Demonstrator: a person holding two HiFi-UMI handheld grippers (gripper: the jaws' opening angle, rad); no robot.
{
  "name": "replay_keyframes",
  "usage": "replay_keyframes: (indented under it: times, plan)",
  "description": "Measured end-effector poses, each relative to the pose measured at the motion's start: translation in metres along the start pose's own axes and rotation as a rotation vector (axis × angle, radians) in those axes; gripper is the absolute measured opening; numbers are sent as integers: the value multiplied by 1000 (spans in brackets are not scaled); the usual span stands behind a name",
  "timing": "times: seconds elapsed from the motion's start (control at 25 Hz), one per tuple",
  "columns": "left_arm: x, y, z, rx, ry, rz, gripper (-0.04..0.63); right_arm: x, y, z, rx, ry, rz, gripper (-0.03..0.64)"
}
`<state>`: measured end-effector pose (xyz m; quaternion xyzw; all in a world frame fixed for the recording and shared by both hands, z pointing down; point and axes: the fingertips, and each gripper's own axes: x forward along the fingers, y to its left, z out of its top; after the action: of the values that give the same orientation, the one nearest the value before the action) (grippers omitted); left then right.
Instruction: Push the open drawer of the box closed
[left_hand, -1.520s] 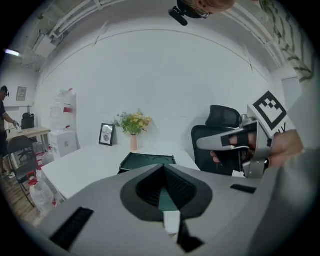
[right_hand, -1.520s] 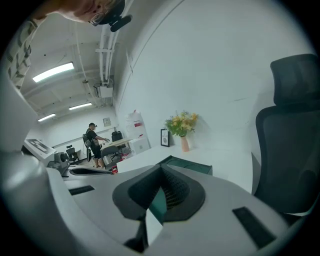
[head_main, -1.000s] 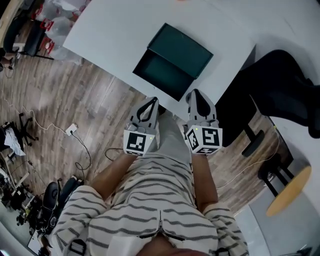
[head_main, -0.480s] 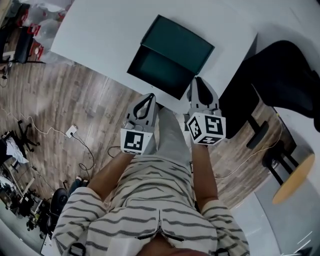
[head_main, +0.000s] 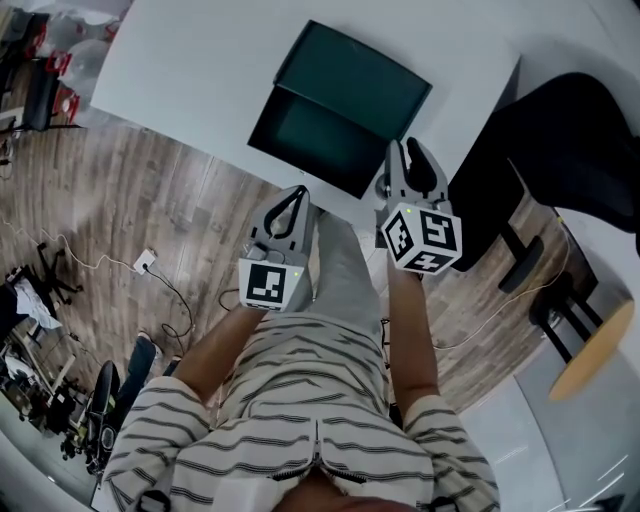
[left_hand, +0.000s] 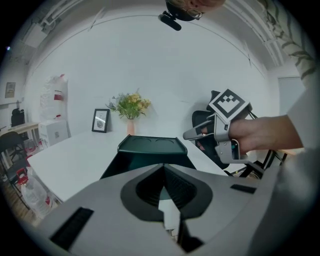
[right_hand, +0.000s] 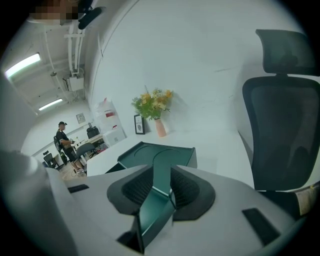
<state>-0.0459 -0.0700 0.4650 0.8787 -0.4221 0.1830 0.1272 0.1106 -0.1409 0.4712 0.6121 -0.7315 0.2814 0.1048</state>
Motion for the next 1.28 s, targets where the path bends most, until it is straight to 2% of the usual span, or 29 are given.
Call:
replay_keyframes:
  times: [0.32,0.52,0.72,1.08,1.28]
  plan:
    - [5,0,-6,-12,8,1,-3,18,-23,-6,61,42,-42,106]
    - [9,0,-11,-5,18,4,-3,30,-36,-10,119,71,-34,93]
    - [11,2,-17,10,31,5,-3,37,-44,-6,130,80,-40,94]
    - [9,5,-22,-36,43,37,-3,46,-47,-18,236,116,49,95]
    - [11,10,-28,-48,52,73,-3,47,-46,-16,219,135,60,97]
